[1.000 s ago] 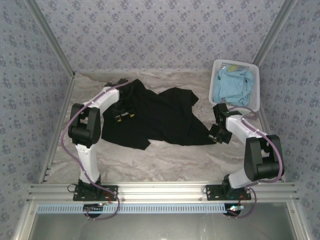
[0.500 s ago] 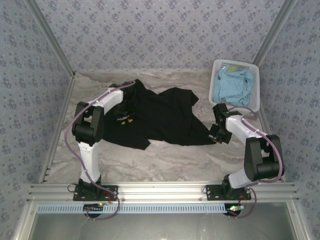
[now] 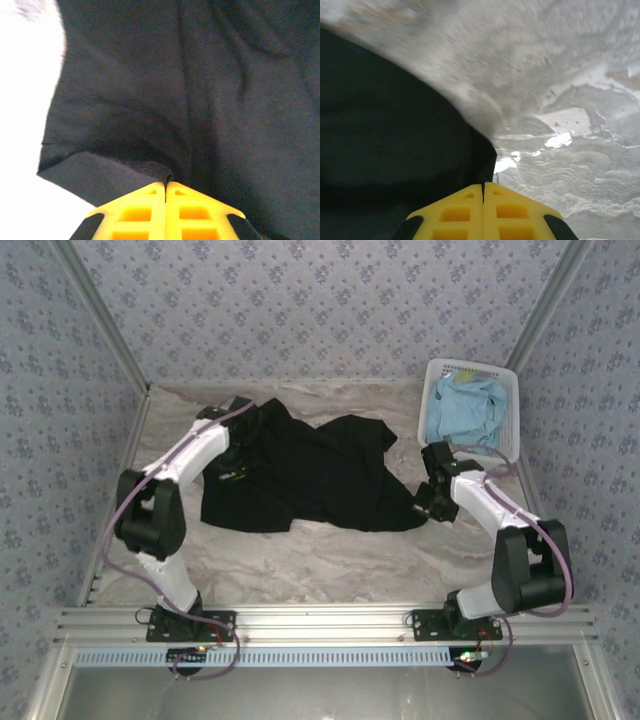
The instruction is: Fold and stack the t-shirts
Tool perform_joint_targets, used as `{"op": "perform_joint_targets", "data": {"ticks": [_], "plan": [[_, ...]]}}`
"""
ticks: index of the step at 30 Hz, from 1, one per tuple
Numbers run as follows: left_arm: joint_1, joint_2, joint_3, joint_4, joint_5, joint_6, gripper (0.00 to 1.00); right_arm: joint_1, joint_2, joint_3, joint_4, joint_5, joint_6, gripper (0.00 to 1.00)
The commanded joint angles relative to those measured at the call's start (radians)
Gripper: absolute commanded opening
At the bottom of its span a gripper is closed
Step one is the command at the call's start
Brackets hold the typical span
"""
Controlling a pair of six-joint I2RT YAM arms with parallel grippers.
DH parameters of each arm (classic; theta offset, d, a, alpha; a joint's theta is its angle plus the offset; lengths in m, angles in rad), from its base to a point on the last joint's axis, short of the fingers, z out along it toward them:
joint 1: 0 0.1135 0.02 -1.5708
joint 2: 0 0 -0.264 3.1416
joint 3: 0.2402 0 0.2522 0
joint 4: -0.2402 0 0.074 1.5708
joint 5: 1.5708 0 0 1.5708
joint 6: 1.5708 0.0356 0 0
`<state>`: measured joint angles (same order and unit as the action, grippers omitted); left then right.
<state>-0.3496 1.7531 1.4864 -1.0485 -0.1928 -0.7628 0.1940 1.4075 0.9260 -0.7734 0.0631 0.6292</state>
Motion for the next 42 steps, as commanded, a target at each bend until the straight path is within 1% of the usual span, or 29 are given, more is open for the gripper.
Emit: {"op": "perform_joint_targets", "data": {"ticks": [1,5,7,10,13,16,19,22,24,27,30,31,32,33,35,37,39,42], "plan": [[0.000,-0.147,0.000,-0.055,-0.121,-0.073,0.00,0.015,-0.070,0.114,-0.026,-0.009,0.009,0.00],[0.005,-0.298,0.042,-0.033,-0.239,-0.136,0.00,0.021,-0.105,0.275,-0.010,-0.036,0.008,0.00],[0.006,-0.364,0.073,-0.004,-0.293,-0.142,0.00,0.023,-0.116,0.367,0.017,-0.056,0.009,0.00],[0.009,-0.459,0.117,0.051,-0.372,-0.124,0.00,0.025,-0.125,0.493,0.032,-0.066,0.009,0.00],[0.015,-0.549,0.165,0.115,-0.413,-0.066,0.00,0.027,-0.155,0.579,0.062,-0.087,0.009,0.00],[0.015,-0.653,0.187,0.195,-0.444,-0.011,0.00,0.028,-0.223,0.609,0.117,-0.119,0.009,0.00],[0.014,-0.759,0.198,0.285,-0.464,0.053,0.00,0.029,-0.323,0.601,0.198,-0.158,0.009,0.00],[0.014,-0.837,0.228,0.379,-0.448,0.126,0.00,0.030,-0.421,0.593,0.271,-0.176,0.009,0.00],[0.014,-0.852,0.268,0.443,-0.427,0.168,0.00,0.028,-0.457,0.606,0.298,-0.186,0.009,0.00],[0.013,-0.790,0.395,0.450,-0.388,0.192,0.00,0.028,-0.457,0.653,0.307,-0.212,0.009,0.00],[0.014,-0.655,0.557,0.404,-0.352,0.203,0.00,0.027,-0.408,0.688,0.329,-0.236,0.025,0.00],[0.015,-0.600,0.610,0.387,-0.356,0.206,0.00,0.025,-0.383,0.697,0.344,-0.243,0.029,0.00],[0.022,-0.537,0.658,0.346,-0.361,0.206,0.00,0.025,-0.348,0.708,0.351,-0.244,0.036,0.00],[0.049,-0.478,0.713,0.306,-0.344,0.192,0.00,0.021,-0.315,0.719,0.355,-0.254,0.041,0.00],[0.175,-0.347,0.805,0.233,-0.197,0.104,0.00,0.008,-0.227,0.739,0.411,-0.283,0.064,0.00],[0.259,-0.233,0.856,0.217,-0.091,0.061,0.00,-0.007,-0.133,0.764,0.457,-0.312,0.088,0.00],[0.326,-0.103,0.931,0.197,0.024,0.036,0.00,-0.022,-0.031,0.785,0.530,-0.350,0.115,0.00],[0.384,0.100,1.125,0.145,0.164,0.035,0.00,-0.048,0.139,0.870,0.611,-0.421,0.168,0.00]]}}
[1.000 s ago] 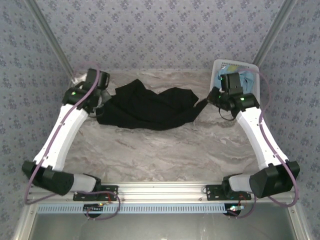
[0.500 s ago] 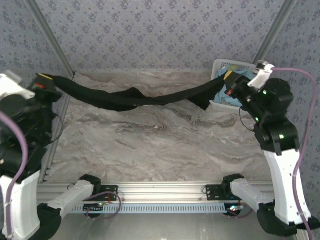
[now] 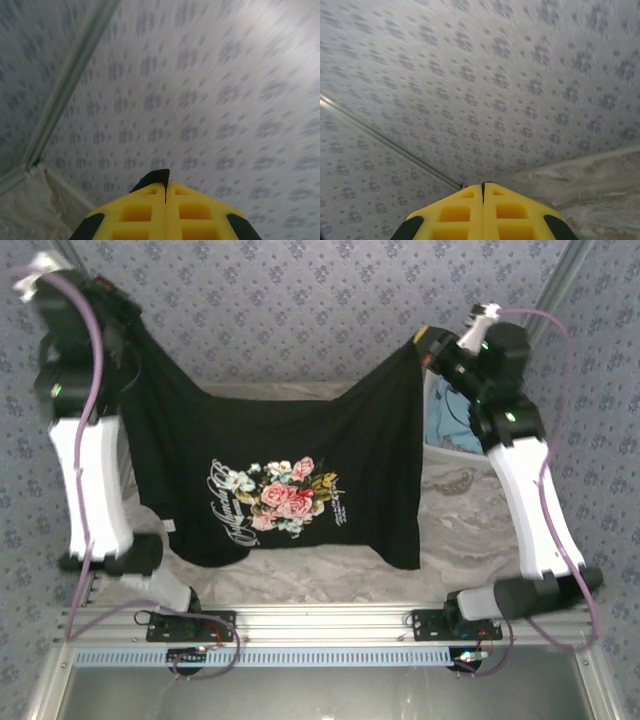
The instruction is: Fold and stack the t-shirts
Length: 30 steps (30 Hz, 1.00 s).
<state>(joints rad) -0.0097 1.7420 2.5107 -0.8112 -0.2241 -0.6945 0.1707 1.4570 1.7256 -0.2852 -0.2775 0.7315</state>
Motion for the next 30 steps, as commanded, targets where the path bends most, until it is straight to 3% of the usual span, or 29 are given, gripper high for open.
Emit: {"op": "perform_joint_targets", "data": {"ticks": [1,4,6,12,15,19,22,25,30], "plan": [[0.057,0.185,0.201,-0.122,0.225,-0.030,0.00,-0.030,0.141,0.109,0.143,-0.093,0.074,0.00],[0.097,0.340,0.480,-0.173,0.285,-0.042,0.00,-0.050,0.269,0.242,0.190,-0.139,0.103,0.00],[0.131,0.355,0.546,-0.126,0.326,-0.069,0.00,-0.062,0.331,0.349,0.199,-0.147,0.110,0.00],[0.169,0.163,0.451,0.188,0.364,-0.064,0.00,-0.148,0.398,0.576,0.305,-0.148,0.204,0.00],[0.174,0.050,0.390,0.268,0.349,-0.037,0.00,-0.200,0.416,0.680,0.312,-0.156,0.261,0.00],[0.174,-0.046,0.349,0.176,0.382,0.008,0.00,-0.245,0.407,0.712,0.256,-0.192,0.300,0.00],[0.143,-0.118,0.260,0.021,0.401,0.055,0.00,-0.238,0.331,0.535,0.224,-0.214,0.265,0.00],[0.093,-0.268,-0.019,-0.091,0.337,0.116,0.00,-0.211,0.172,0.187,0.224,-0.181,0.228,0.00],[0.013,-0.681,-0.907,0.028,0.292,0.002,0.00,-0.110,-0.057,-0.328,0.070,-0.057,0.117,0.00]]}}
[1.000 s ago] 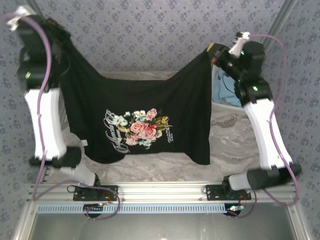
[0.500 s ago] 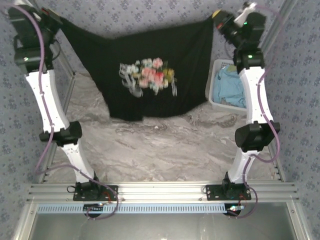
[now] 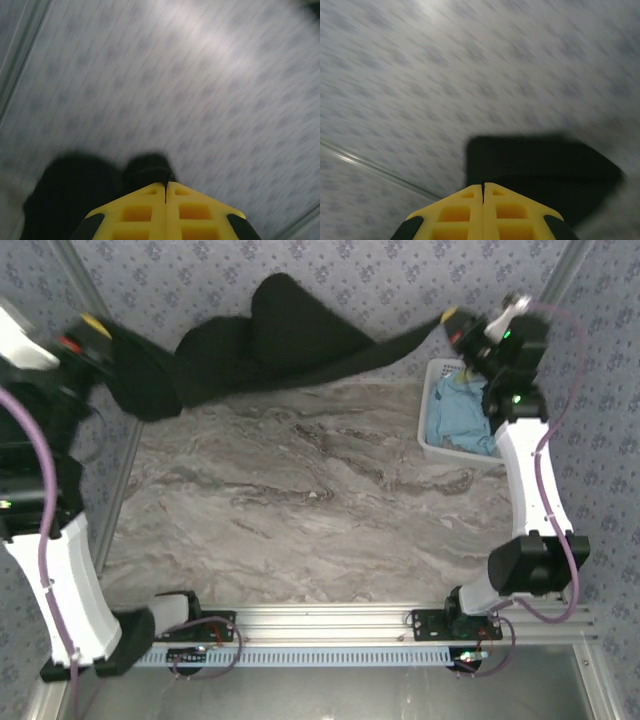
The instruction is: Fold and stack the t-shirts
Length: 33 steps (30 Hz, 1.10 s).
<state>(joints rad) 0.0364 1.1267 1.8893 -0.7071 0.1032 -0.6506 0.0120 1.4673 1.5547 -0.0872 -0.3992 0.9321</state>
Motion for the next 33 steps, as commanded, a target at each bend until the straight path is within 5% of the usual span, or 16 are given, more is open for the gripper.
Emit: {"op": "perform_joint_targets", "data": {"ticks": [1,7,12,21,33], "plan": [[-0.060,-0.129,-0.435,-0.084,-0.039,-0.073,0.00,0.074,-0.101,-0.259,-0.153,0.081,-0.096,0.00],[-0.242,-0.353,-1.088,-0.088,-0.077,-0.283,0.00,0.195,-0.174,-0.639,-0.277,0.230,-0.135,0.00],[-0.283,-0.390,-1.327,-0.048,-0.046,-0.412,0.00,0.206,-0.126,-0.681,-0.475,0.282,-0.219,0.00],[-0.286,-0.351,-1.381,-0.034,-0.011,-0.485,0.00,0.232,-0.272,-0.752,-0.779,0.440,-0.191,0.00],[-0.286,-0.288,-1.366,-0.051,-0.026,-0.449,0.00,0.250,-0.382,-0.911,-0.902,0.412,-0.119,0.00]]}}
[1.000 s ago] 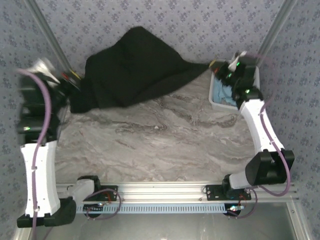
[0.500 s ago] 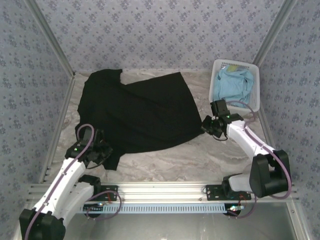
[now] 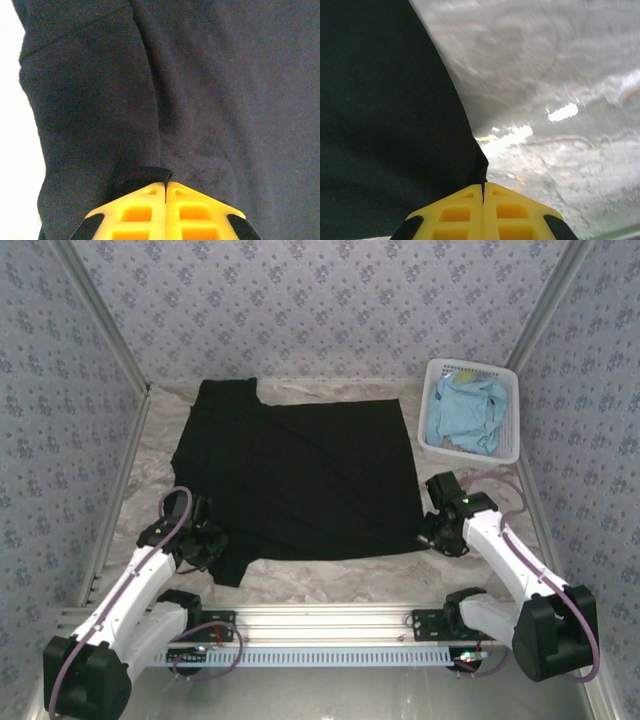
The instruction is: Fold and stack the t-shirts
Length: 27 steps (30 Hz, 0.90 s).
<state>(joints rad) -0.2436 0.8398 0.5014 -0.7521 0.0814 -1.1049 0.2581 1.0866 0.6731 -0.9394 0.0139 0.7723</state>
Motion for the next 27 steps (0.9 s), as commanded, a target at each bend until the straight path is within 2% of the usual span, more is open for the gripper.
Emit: {"op": "perform_joint_targets", "data": {"ticks": [1,6,11,17,21,23,25,27], "plan": [[-0.006,-0.003,0.020,-0.014,-0.006,0.004,0.00,0.004,0.009,-0.032,-0.043,-0.011,0.063,0.00],[-0.006,-0.035,0.044,-0.083,-0.054,-0.002,0.00,0.012,0.069,-0.014,-0.015,0.007,0.068,0.00],[-0.006,-0.051,0.070,-0.143,-0.110,-0.022,0.00,0.005,0.063,-0.010,-0.065,0.053,0.088,0.00],[-0.008,-0.040,0.124,-0.355,-0.212,-0.126,0.00,-0.032,0.091,-0.030,-0.038,0.056,0.122,0.00],[-0.008,-0.047,0.112,-0.382,-0.205,-0.191,0.02,-0.080,0.106,-0.040,-0.043,0.049,0.154,0.00],[-0.008,-0.045,0.127,-0.356,-0.189,-0.199,0.18,-0.090,0.094,-0.026,-0.049,0.053,0.155,0.17],[-0.008,-0.029,0.190,-0.382,-0.203,-0.211,0.39,-0.088,0.058,0.011,-0.080,0.102,0.177,0.37],[-0.012,0.003,0.288,-0.426,-0.237,-0.203,0.50,-0.065,0.019,0.056,-0.118,0.134,0.195,0.46]]}}
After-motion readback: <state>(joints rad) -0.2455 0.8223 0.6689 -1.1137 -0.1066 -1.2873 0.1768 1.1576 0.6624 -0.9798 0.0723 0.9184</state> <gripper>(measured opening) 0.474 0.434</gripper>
